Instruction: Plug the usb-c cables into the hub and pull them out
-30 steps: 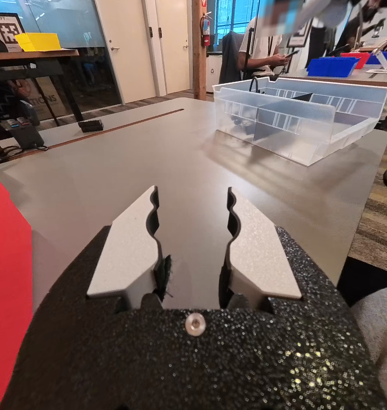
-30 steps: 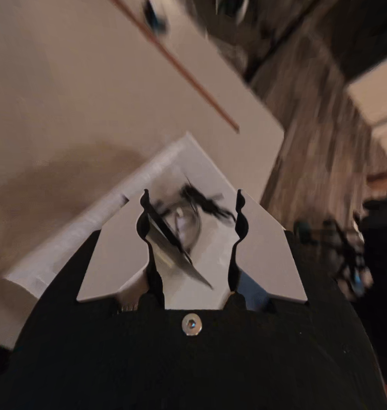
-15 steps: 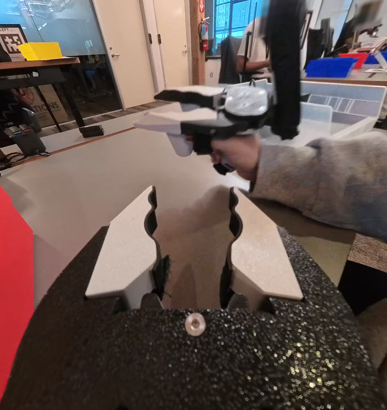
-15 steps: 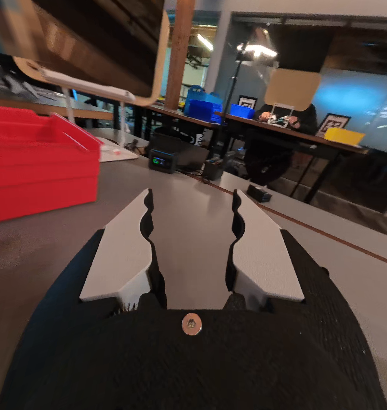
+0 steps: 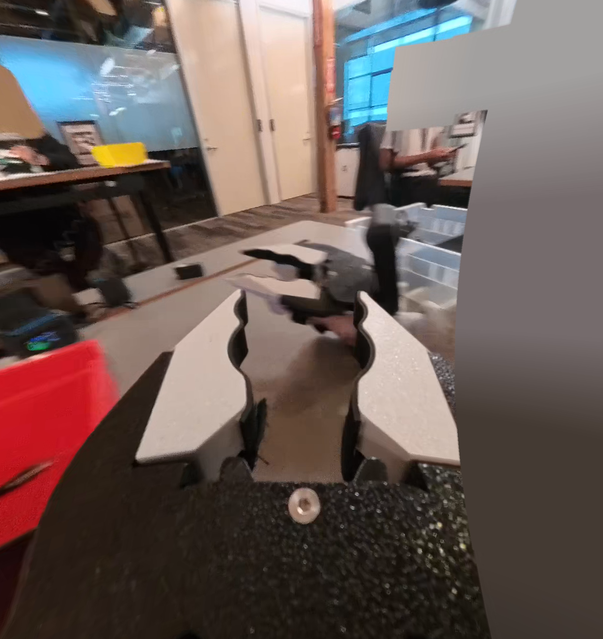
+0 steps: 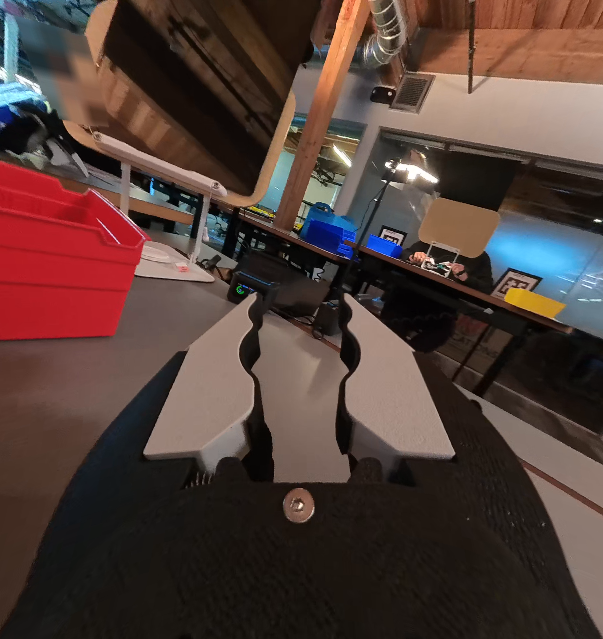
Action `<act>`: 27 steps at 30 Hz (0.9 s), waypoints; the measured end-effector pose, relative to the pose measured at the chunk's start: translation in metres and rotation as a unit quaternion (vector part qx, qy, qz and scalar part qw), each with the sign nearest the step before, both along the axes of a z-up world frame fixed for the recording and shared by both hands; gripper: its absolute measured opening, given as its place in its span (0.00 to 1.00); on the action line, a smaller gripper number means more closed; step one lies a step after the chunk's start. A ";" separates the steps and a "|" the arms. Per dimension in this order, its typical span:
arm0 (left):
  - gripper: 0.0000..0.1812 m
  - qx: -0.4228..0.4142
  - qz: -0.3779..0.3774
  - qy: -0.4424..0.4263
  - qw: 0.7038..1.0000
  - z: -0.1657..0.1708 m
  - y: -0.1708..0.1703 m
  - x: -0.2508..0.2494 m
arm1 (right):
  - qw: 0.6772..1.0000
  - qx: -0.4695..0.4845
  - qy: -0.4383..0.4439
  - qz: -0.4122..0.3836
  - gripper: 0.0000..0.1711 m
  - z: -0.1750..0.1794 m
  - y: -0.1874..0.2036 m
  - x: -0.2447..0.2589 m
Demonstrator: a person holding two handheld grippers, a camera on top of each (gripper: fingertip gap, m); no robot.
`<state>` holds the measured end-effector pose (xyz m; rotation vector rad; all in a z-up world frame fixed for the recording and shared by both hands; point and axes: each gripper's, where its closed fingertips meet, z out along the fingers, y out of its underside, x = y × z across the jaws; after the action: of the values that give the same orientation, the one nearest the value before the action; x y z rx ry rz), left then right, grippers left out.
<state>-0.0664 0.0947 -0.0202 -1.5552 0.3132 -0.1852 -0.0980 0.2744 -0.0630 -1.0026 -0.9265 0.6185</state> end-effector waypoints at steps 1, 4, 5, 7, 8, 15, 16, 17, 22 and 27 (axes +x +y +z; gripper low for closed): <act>0.34 -0.007 0.034 0.009 0.999 0.013 0.001 -0.028 | 1.000 -0.002 0.004 0.008 0.24 0.001 -0.002 0.000; 0.35 -0.072 0.080 -0.011 0.994 0.039 0.008 -0.107 | 1.000 0.001 0.003 0.018 0.24 0.001 -0.006 -0.002; 0.35 -0.110 0.113 -0.006 0.987 0.041 0.013 -0.136 | 1.000 0.002 -0.001 0.020 0.24 0.000 -0.007 -0.003; 0.36 -0.169 0.129 0.018 0.977 0.048 0.021 -0.167 | 1.000 -0.001 -0.003 0.024 0.24 -0.002 -0.008 -0.004; 0.37 -0.194 0.140 0.033 0.970 0.049 0.027 -0.181 | 1.000 -0.004 -0.001 0.025 0.24 -0.002 -0.007 -0.003; 0.29 -0.484 0.086 0.148 0.858 -0.046 0.042 -0.241 | 0.999 -0.033 0.003 0.033 0.24 -0.005 -0.003 -0.004; 0.28 -0.508 0.055 0.179 0.841 -0.059 0.040 -0.240 | 0.999 -0.033 0.003 0.034 0.24 -0.005 -0.003 -0.004; 0.28 -0.523 0.010 0.232 0.820 -0.071 0.035 -0.239 | 0.999 -0.034 0.002 0.036 0.24 -0.005 -0.004 -0.005; 0.27 -0.505 -0.080 0.436 0.740 -0.117 0.035 -0.262 | 0.999 -0.028 -0.004 0.043 0.23 -0.006 -0.007 -0.008; 0.26 -0.522 -0.091 0.417 0.738 -0.151 0.044 -0.273 | 0.998 -0.028 -0.005 0.047 0.23 -0.007 -0.009 -0.009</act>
<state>-0.3393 0.1389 -0.1712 -2.6883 1.2365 0.2775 -0.1068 0.2657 -0.0696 -1.0167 -0.9747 0.7225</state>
